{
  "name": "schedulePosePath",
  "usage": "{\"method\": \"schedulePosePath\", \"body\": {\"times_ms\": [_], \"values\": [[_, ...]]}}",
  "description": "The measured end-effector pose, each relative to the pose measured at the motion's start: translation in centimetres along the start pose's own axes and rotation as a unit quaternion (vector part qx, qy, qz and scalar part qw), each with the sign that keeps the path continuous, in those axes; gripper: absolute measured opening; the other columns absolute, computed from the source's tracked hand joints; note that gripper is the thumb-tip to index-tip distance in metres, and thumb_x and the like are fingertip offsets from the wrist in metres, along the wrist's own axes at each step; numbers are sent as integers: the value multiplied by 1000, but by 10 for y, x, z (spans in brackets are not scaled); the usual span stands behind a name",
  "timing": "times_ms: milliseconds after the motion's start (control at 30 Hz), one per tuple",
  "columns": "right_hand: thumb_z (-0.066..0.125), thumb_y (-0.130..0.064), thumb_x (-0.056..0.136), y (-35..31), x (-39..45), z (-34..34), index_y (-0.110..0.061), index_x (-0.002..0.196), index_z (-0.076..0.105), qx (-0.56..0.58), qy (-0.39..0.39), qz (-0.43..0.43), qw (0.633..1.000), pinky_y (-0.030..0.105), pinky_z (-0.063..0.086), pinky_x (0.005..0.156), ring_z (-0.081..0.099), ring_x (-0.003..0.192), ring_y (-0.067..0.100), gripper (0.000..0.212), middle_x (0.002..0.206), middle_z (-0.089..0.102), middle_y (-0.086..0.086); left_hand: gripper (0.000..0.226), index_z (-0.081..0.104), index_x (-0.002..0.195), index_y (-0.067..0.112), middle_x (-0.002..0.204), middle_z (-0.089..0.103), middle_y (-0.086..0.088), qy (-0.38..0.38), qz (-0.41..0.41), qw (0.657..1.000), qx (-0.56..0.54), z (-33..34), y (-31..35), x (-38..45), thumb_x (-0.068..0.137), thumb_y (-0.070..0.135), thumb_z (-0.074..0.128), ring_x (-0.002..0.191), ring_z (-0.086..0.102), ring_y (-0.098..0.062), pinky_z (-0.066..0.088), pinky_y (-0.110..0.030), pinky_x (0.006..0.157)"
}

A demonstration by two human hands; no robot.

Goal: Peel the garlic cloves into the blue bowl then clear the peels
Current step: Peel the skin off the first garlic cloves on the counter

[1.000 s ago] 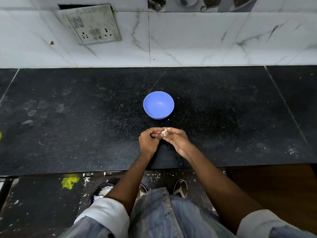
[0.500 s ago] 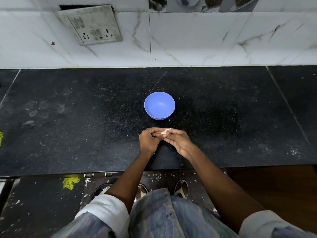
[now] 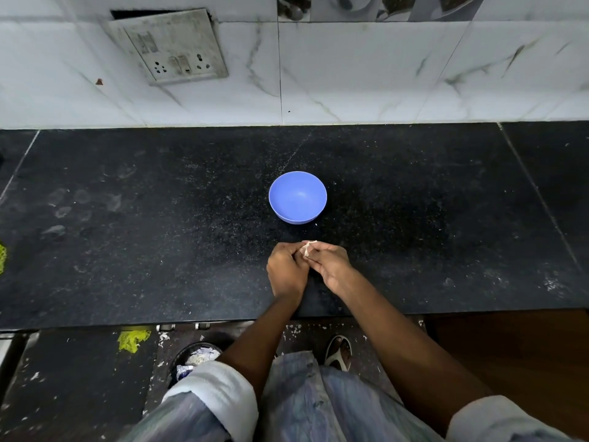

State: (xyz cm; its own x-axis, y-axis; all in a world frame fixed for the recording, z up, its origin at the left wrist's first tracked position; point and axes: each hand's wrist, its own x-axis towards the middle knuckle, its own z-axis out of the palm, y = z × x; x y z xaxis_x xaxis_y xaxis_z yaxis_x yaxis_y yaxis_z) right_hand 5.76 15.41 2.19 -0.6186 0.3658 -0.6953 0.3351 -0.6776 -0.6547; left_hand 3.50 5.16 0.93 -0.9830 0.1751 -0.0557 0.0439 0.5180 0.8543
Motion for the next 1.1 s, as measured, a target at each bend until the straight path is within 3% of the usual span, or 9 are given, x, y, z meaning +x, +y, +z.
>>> {"method": "schedulePosePath", "body": {"times_ms": [167, 267, 333, 500, 600, 767, 900, 967, 1100], "values": [[62, 13, 94, 1, 2, 4, 12, 119, 66, 6, 35, 1, 999, 20, 61, 66, 69, 79, 19, 25, 85, 72, 14, 22, 82, 106, 18, 101, 71, -1, 8, 0, 999, 38, 6, 8, -1, 92, 8, 69, 87, 68, -18, 48, -25, 75], [62, 14, 94, 0, 4, 7, 11, 119, 66, 0, 45, -2, 999, 22, 61, 68, 68, 78, 18, 26, 92, 72, 15, 23, 80, 105, 13, 104, 72, -6, 25, -17, 999, 36, 9, 14, -1, 90, 3, 66, 89, 69, -23, 53, -33, 77], [60, 14, 95, -1, 1, 7, 10, 118, 66, -3, 52, 0, 999, 22, 60, 66, 69, 78, 18, 25, 95, 71, 16, 25, 79, 106, 12, 105, 73, -7, 32, -33, 998, 31, 9, 12, 2, 88, 1, 66, 91, 69, -25, 51, -31, 79], [55, 15, 96, -4, 0, -1, 6, 99, 69, 4, 43, 14, 999, 19, 58, 58, 74, 66, 12, 18, 74, 75, 8, 29, 80, 106, 14, 103, 78, -6, -12, -56, 998, 12, 12, -2, 9, 90, 1, 61, 94, 72, -25, 52, -31, 84], [61, 13, 92, -4, 3, -4, 3, 96, 70, 15, 33, 13, 999, 22, 60, 64, 74, 76, 17, 15, 88, 75, 14, 24, 81, 105, 13, 102, 79, -6, -45, -66, 997, -10, 12, -8, 14, 96, 4, 61, 96, 72, -24, 53, -32, 89], [59, 19, 86, -1, 7, -5, 4, 96, 72, -34, 36, 5, 999, 30, 61, 86, 75, 78, 18, 22, 85, 76, 15, 37, 83, 97, 19, 91, 80, 8, -86, -86, 991, -51, 5, -16, 19, 84, -8, 61, 87, 75, -7, 60, -31, 93], [58, 18, 85, 0, 6, -1, 0, 94, 70, -53, 37, 0, 998, 25, 59, 75, 73, 82, 19, 24, 87, 74, 13, 36, 81, 93, 23, 86, 80, 6, -101, -120, 980, -123, 2, -17, 22, 85, -8, 64, 85, 76, -10, 63, -35, 89], [59, 18, 85, -1, 6, 0, -1, 91, 70, -56, 26, -2, 998, 25, 60, 77, 72, 82, 18, 22, 85, 74, 12, 35, 81, 93, 23, 89, 81, 5, -106, -130, 973, -159, 0, -19, 24, 88, -8, 65, 89, 77, -13, 63, -36, 91], [65, 18, 85, 2, 6, -1, 9, 106, 70, -76, 3, -20, 997, 26, 62, 82, 74, 88, 24, 23, 99, 75, 22, 28, 83, 95, 21, 92, 82, 4, -92, -148, 965, -194, -5, -22, 24, 91, -3, 70, 92, 78, -14, 62, -31, 90]]}}
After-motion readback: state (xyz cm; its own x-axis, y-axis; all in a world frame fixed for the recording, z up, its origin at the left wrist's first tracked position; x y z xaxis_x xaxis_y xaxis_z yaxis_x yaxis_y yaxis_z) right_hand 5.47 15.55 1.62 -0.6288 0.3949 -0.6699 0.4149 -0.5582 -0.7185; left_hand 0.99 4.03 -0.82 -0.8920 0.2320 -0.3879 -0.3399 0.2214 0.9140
